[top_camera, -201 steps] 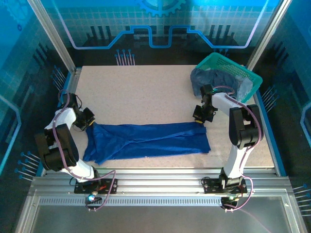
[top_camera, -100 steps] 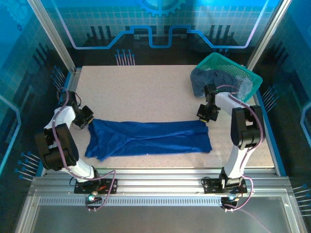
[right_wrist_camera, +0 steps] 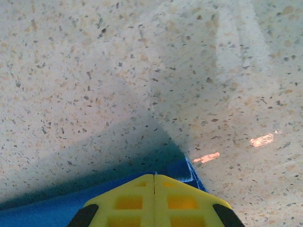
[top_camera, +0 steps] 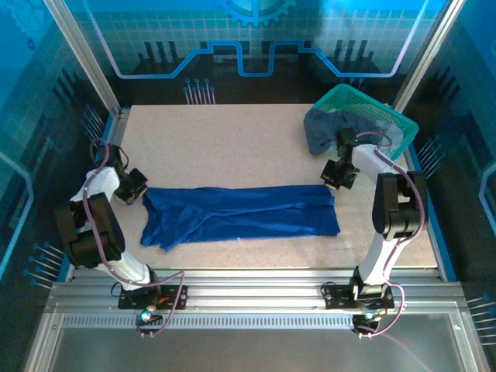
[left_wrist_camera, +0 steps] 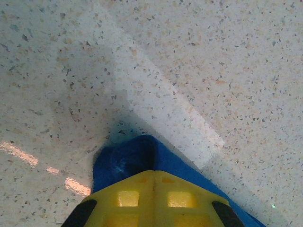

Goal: Fold and stack the t-shirts

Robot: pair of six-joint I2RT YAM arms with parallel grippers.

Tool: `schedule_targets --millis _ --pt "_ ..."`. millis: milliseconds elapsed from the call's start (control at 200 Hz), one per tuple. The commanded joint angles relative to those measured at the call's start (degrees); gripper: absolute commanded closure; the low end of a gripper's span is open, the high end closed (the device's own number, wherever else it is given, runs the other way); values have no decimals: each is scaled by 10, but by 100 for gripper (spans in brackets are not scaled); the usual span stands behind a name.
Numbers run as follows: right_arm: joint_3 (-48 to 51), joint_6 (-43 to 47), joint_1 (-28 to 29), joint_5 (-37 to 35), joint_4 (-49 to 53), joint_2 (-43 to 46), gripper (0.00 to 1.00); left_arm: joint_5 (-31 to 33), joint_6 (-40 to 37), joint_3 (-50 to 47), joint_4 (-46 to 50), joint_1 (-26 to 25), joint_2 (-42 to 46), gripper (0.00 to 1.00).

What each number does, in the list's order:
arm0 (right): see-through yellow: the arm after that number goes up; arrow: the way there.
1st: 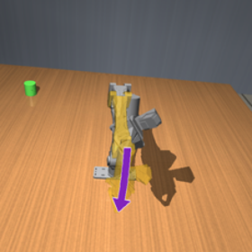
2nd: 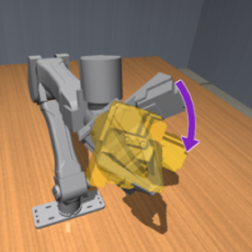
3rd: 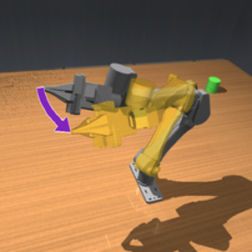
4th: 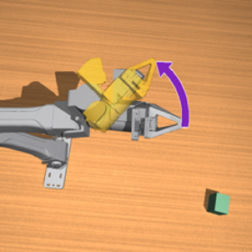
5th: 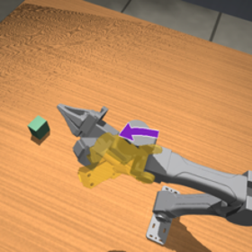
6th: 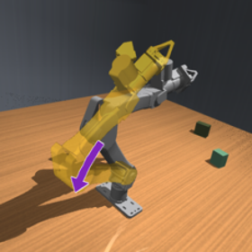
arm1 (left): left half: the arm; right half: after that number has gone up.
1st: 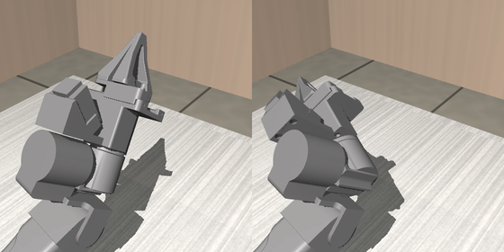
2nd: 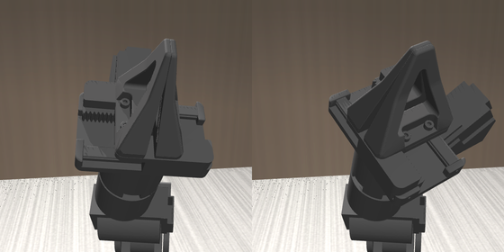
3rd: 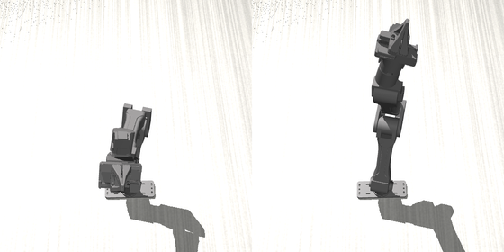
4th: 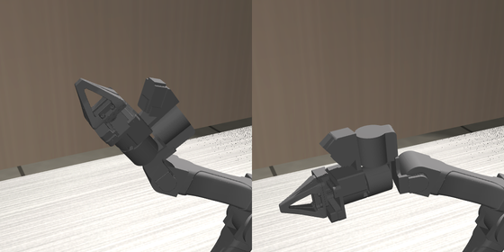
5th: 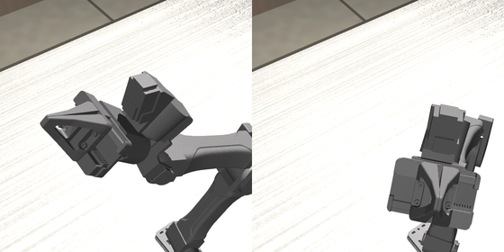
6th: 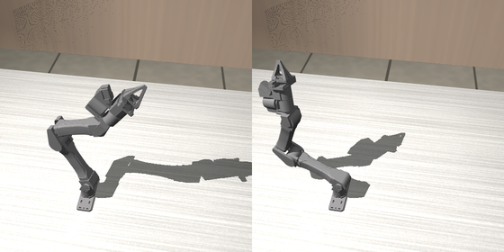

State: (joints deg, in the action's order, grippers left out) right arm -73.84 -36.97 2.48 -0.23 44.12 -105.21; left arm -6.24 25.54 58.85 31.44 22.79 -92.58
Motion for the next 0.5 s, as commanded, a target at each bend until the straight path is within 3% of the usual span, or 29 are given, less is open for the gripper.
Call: schedule_targets --millis 0,200,495 --pt "-16 -13 -22 -5 11 17 100 27 -2 24 6 12 -17 100" --pt "-26 -21 -37 4 10 15 100 29 -6 29 6 12 -28 100" --pt "-50 -27 -15 41 0 0 100 -20 -13 31 -9 10 -48 100"
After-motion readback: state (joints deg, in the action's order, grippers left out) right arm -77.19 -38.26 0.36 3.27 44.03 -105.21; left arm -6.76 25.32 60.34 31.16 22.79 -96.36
